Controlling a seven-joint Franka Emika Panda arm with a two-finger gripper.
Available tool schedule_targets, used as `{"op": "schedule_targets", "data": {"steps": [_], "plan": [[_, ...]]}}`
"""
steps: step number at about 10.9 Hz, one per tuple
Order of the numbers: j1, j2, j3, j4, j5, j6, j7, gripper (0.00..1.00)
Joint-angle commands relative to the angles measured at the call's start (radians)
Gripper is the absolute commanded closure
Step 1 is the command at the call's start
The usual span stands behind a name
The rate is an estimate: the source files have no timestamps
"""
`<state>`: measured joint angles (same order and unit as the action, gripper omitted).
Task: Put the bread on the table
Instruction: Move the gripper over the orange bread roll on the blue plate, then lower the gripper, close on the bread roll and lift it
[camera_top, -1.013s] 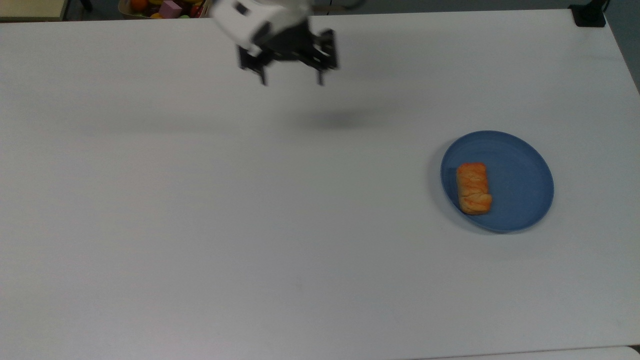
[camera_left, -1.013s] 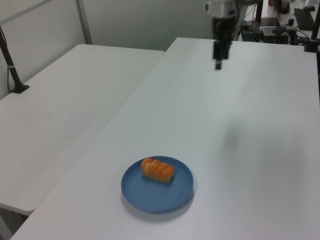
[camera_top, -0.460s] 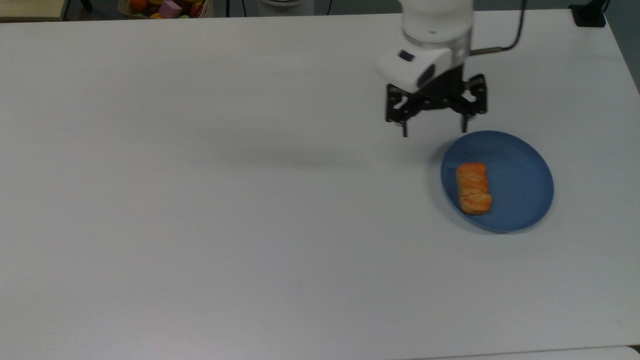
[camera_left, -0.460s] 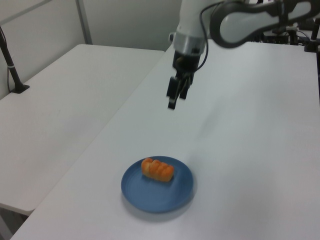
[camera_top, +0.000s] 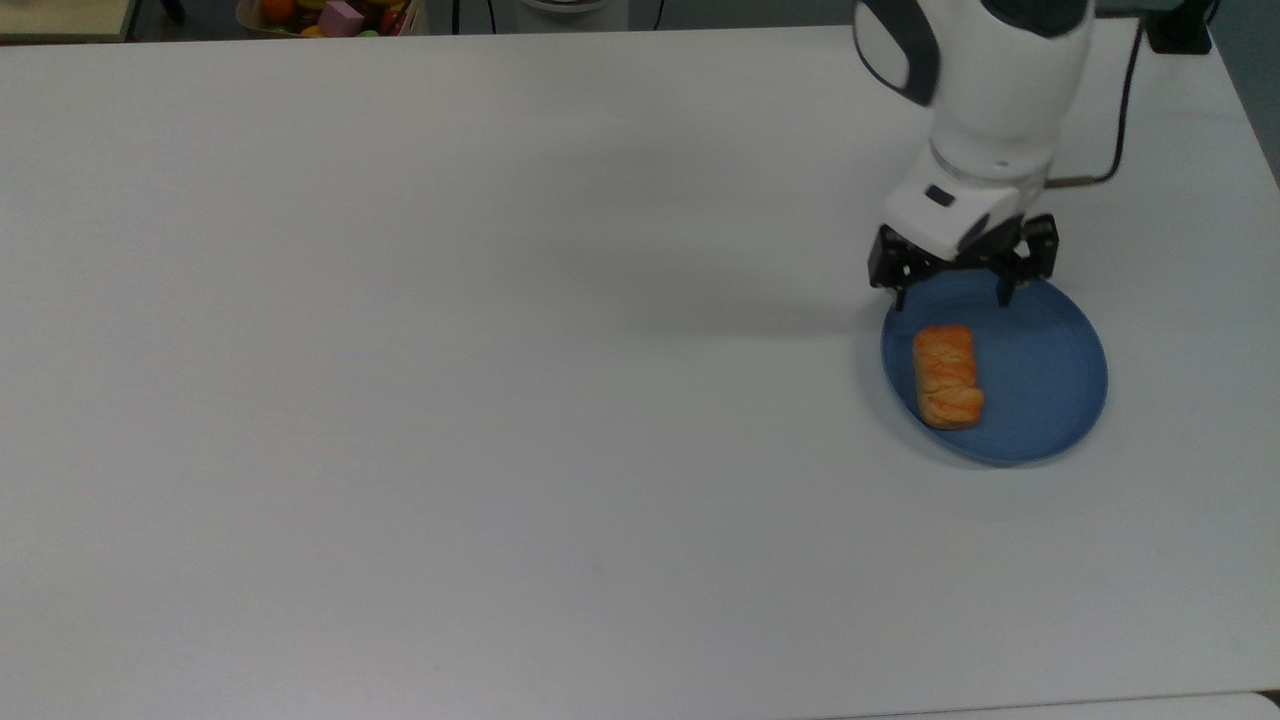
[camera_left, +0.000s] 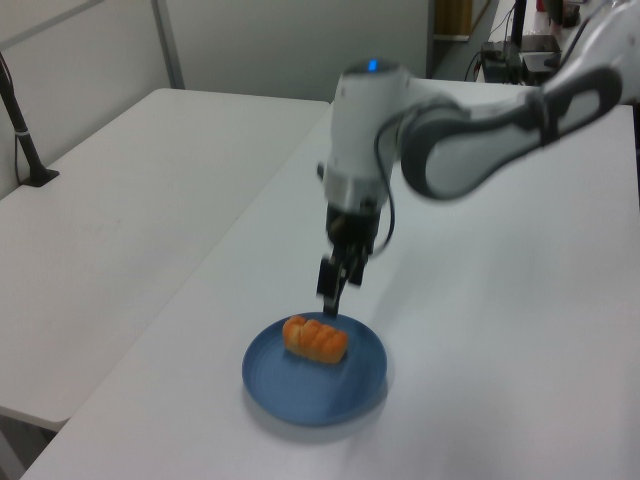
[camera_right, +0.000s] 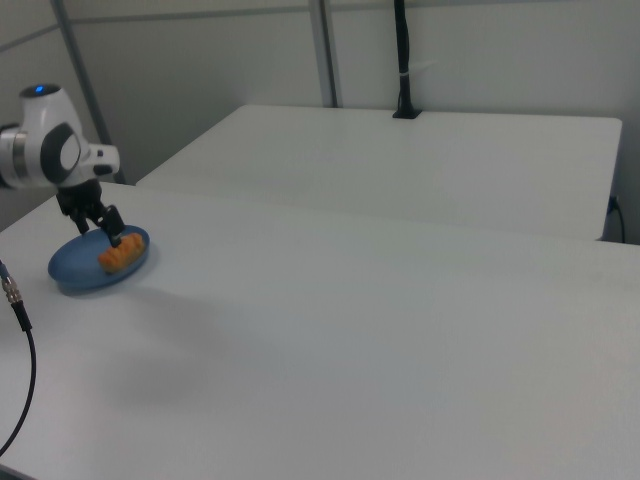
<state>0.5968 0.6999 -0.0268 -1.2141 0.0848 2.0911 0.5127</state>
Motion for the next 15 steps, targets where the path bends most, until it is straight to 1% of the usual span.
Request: {"op": "schedule_targets", "data": {"steps": [1, 4, 5, 6, 8, 9, 10, 11, 12, 13, 14, 15], "plan": [[0.046, 0.104, -0.016, 0.061, -0.089, 0.098, 0.104, 0.0], [0.046, 0.115, -0.019, 0.061, -0.092, 0.154, 0.104, 0.05], [0.046, 0.119, -0.019, 0.058, -0.108, 0.177, 0.105, 0.09], [0.046, 0.124, -0.019, 0.057, -0.128, 0.185, 0.113, 0.13], [0.047, 0.131, -0.018, 0.056, -0.174, 0.188, 0.139, 0.27], [0.049, 0.136, -0.018, 0.053, -0.184, 0.204, 0.138, 0.3], [0.049, 0.136, -0.018, 0.045, -0.206, 0.207, 0.139, 0.43], [0.052, 0.136, -0.016, 0.041, -0.223, 0.207, 0.139, 0.63], [0.058, 0.133, -0.016, 0.042, -0.224, 0.205, 0.139, 0.84], [0.058, 0.127, -0.016, 0.041, -0.226, 0.202, 0.139, 0.95], [0.06, 0.118, -0.015, 0.041, -0.226, 0.199, 0.139, 1.0], [0.061, 0.107, -0.015, 0.038, -0.227, 0.195, 0.138, 1.0]]}}
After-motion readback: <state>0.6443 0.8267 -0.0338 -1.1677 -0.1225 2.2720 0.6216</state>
